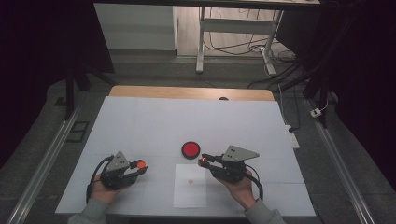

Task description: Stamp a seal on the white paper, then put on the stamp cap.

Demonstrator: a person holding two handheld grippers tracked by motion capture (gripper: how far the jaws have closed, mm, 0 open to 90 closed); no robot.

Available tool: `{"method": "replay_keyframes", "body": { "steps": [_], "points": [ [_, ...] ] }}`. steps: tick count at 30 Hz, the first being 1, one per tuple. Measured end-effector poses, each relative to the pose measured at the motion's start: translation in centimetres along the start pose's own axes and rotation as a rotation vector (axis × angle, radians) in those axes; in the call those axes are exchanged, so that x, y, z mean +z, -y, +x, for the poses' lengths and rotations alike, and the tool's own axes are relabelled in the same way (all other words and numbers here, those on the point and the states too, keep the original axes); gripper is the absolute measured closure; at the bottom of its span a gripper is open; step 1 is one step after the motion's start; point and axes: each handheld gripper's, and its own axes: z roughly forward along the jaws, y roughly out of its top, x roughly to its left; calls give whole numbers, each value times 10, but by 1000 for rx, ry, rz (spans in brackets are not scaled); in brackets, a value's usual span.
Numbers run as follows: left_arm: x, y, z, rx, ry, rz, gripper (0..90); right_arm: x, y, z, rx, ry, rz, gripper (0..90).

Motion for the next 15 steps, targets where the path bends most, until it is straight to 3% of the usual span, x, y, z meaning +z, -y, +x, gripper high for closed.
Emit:
{"method": "replay_keyframes", "body": {
  "steps": [15],
  "points": [
    [1,0,0,0,-1,-1,646,-2,-2,-1,3,10,-7,727]
  ]
}}
